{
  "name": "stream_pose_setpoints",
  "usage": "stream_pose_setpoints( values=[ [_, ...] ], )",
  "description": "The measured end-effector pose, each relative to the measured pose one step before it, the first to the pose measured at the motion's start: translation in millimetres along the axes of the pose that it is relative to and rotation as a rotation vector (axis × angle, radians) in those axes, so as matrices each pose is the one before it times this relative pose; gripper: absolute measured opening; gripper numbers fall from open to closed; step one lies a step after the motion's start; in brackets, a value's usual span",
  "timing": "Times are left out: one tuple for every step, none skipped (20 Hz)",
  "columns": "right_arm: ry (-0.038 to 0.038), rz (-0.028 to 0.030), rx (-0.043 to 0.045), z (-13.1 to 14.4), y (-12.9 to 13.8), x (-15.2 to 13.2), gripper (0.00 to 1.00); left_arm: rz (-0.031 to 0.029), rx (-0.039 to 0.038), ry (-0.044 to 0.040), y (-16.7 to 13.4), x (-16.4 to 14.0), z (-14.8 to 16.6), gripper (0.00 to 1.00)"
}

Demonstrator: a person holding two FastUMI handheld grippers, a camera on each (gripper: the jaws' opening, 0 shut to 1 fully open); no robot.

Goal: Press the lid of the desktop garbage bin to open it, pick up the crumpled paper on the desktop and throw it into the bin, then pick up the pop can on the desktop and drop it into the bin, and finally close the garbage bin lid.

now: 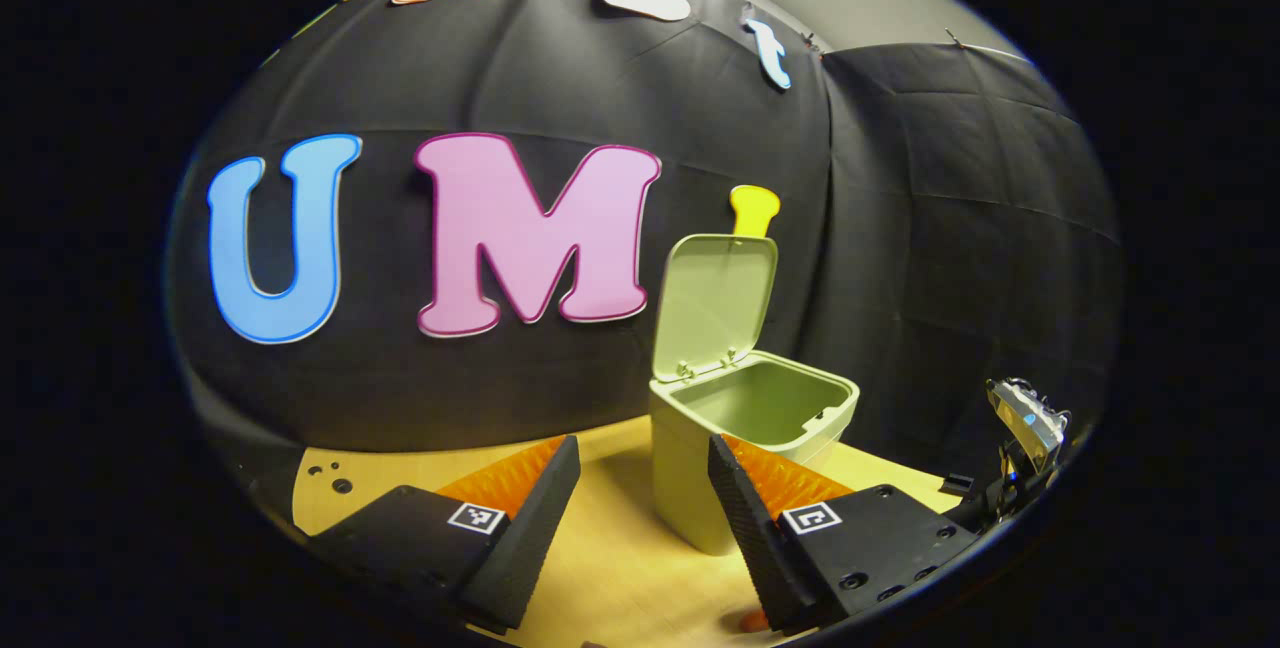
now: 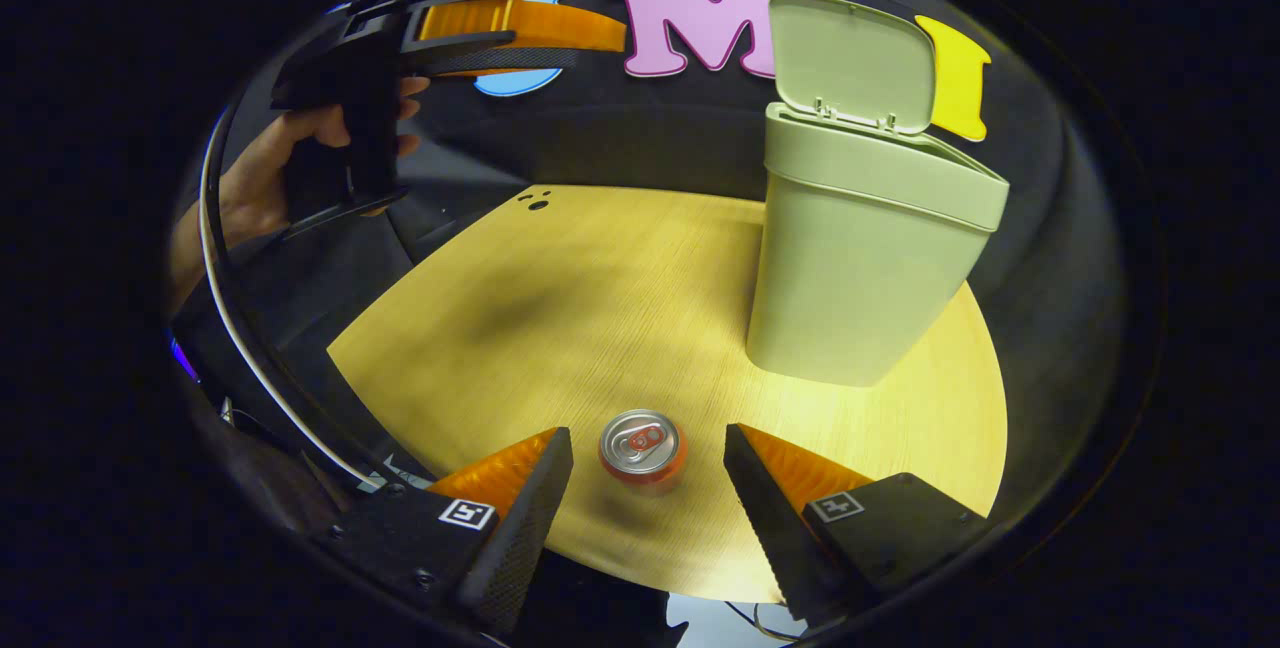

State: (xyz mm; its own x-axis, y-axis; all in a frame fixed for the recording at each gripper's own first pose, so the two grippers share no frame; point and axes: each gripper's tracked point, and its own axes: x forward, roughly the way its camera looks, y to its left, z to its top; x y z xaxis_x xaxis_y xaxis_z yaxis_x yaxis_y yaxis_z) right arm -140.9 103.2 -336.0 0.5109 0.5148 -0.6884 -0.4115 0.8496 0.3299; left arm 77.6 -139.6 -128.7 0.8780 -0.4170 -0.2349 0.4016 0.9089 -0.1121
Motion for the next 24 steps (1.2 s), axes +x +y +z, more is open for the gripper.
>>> stream_pose_setpoints(
  values=[
    [0.00989, 0.00568, -0.00931, -2.52, 0.87, 5.16, 0.97, 0.01831, -0.01301, 0.00831, 6.14, -6.34, -4.02, 0.86],
    [0.00706, 0.0048, -0.008, -2.67, 0.28, 4.26, 0.97, 0.01744, -0.01263, 0.00831, 5.94, -5.58, -4.33, 0.86],
    [0.00815, 0.00646, -0.00614, -2.11, 1.25, 4.67, 0.97, 0.01768, -0.00929, 0.0056, 6.1, -5.61, -3.89, 0.86],
    [0.00752, 0.00407, -0.00762, -2.83, 0.89, 1.56, 0.97, 0.01737, -0.00545, 0.00533, 6.04, -5.09, -4.25, 0.86],
    [0.0099, 0.00172, -0.00965, -2.42, 0.51, 3.26, 0.98, 0.01783, -0.00363, 0.00594, 6.36, -4.62, -3.29, 0.86],
    [0.01445, 0.00419, -0.00731, -3.5, 1.01, 5.5, 0.98, 0.0133, -0.0049, 0.00679, 5.42, -4.64, -3.78, 0.86],
    [0.01001, 0.00034, -0.00727, -2.89, 0.48, 4.56, 0.98, 0.01337, -0.00615, 0.00641, 4.42, -3.44, -2.91, 0.86],
    [0.00951, 0.00121, -0.00504, -2.87, 0.28, 3.22, 0.97, 0.00875, -0.00658, 0.00581, 3.85, -3.97, -2.96, 0.86],
    [0.01033, 0.00199, -0.00464, -2.8, 0.72, 4.29, 0.98, 0.01092, -0.00526, 0.0056, 3.57, -2.9, -2.95, 0.86],
    [0.00746, 0.0015, -0.00409, -2.09, 0.39, 2.3, 0.98, 0.00788, -0.00223, 0.0051, 3.16, -1.83, -3.25, 0.87],
    [0.00868, 0.00242, -0.00395, -1.6, -0.27, 4.55, 0.98, 0.00863, -0.00157, 0.00379, 3.1, -2.08, -1.91, 0.87],
    [0.00908, 0.00099, -0.00063, -2.91, -0.64, 4.4, 0.98, 0.00642, -0.00311, 0.00423, 3.14, -1.32, -2.13, 0.87],
    [0.00842, 0.0029, 0.00531, -1.4, 0.4, 3.98, 0.98, 0.00509, -0.00387, 0.00211, 1.96, -2.25, -0.61, 0.87],
    [0.00557, -0.00032, 0.00378, -0.79, -0.3, 3.44, 0.98, 0.00406, -0.00334, 0.00149, 2.15, -1.49, -1.64, 0.87],
    [0.00574, -0.00555, 0.00176, -0.35, -1.89, 3.19, 0.98, 0.00498, -0.00267, 0.00152, 2.09, -1.26, -0.88, 0.87],
    [0.00771, -0.00622, 0.00173, -0.86, -2.46, 3.65, 0.98, 0.00386, -0.00252, 0.00432, 2.85, -0.71, -2.71, 0.87],
    [0.00744, -0.00907, 0.00312, -0.93, -2.3, 3.25, 0.98, 0.00497, -0.00066, 0.00321, 2.42, -1.23, -1.2, 0.87],
    [0.0055, -0.00771, 0.00082, -0.62, -1.45, 1.45, 0.98, 0.00411, -0.0011, 0.00367, 2.45, 0.66, -2.35, 0.87],
    [0.01387, 0.0163, -0.0009, -1.5, 2.75, 2.0, 0.97, 0.0008, -0.0028, 0.0016, 1.89, -1.66, -0.83, 0.87],
    [0.0269, 0.0238, 0.0023, -4.78, 3.8, -2.07, 0.95, 0.00203, -0.0034, 0.00353, 2.23, 0.51, -2.58, 0.87],
    [-0.00576, 0.00325, -0.00449, 2.96, -0.82, -1.85, 0.86, 0.00228, -0.00292, 0.00204, 1.97, -0.98, -0.34, 0.87],
    [0.00072, -0.00463, -0.00683, 0.81, -2.0, 5.15, 0.86, 0.00162, -0.0019, 0.0026, 1.07, -0.7, -1.49, 0.87],
    [-0.00122, -0.00002, 0.00093, 0.63, 0.58, -0.25, 0.85, 0.00196, 0.00002, 0.00182, 0.34, -0.14, -0.2, 0.87],
    [-0.00278, -0.00082, 0.00172, -1.18, -0.09, -1.58, 0.85, 0.0017, 0.0012, 0.00145, 0.93, 0.06, -1.24, 0.87]
  ],
)
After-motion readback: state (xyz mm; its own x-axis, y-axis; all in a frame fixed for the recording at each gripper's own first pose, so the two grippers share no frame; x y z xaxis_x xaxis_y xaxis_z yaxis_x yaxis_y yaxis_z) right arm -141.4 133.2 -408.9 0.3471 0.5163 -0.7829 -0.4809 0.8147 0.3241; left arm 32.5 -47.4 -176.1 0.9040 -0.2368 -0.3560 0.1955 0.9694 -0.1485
